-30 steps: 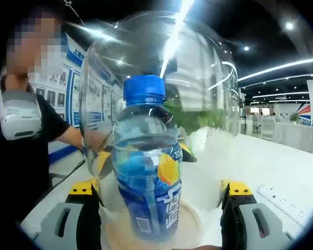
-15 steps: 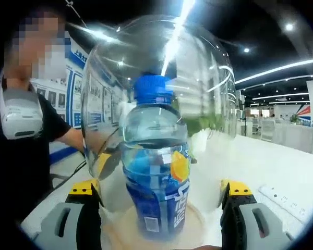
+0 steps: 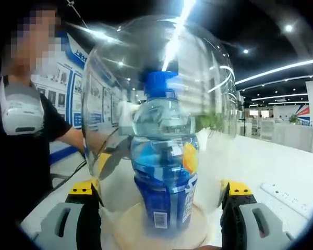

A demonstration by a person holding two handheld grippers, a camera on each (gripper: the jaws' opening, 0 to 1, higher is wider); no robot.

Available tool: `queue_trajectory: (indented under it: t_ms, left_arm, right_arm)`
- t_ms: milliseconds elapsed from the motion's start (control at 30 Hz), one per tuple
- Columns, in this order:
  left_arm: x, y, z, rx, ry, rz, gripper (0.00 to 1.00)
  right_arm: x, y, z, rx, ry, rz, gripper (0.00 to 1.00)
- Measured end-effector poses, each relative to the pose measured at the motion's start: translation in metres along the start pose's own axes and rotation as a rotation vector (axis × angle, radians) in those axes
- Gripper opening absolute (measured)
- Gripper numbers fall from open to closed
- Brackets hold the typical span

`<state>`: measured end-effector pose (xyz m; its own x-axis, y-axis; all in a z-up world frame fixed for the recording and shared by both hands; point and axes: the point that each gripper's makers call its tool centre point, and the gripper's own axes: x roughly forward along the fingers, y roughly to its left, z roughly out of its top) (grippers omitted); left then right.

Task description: Open the cover put in the Mizone put the cover back on

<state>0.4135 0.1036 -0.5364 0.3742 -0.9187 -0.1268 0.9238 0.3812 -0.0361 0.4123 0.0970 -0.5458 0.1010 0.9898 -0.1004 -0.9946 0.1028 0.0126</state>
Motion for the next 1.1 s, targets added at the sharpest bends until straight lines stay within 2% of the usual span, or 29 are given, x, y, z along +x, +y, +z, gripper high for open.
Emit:
queue_trajectory:
  t_ms: [333, 767, 933, 1100]
  left_arm:
    - [-0.0011, 0.0009, -0.0001, -0.005, -0.036, 0.004, 0.78]
    - [-0.0030, 0.0005, 0.0000, -0.010, -0.067, 0.013, 0.79]
    - [-0.0053, 0.0001, 0.0000, -0.011, -0.060, 0.026, 0.78]
    - [-0.0074, -0.0013, -0.0003, -0.012, -0.066, 0.042, 0.78]
  right_arm:
    - [0.0009, -0.0010, 0.0020, 0.002, -0.052, 0.005, 0.90]
    - [0.0000, -0.0011, 0.0020, 0.002, -0.047, 0.007, 0.90]
    - [-0.0018, -0.0010, 0.0014, 0.012, -0.045, -0.015, 0.89]
    - [-0.0068, -0.0014, 0.0095, 0.099, -0.131, -0.048, 0.89]
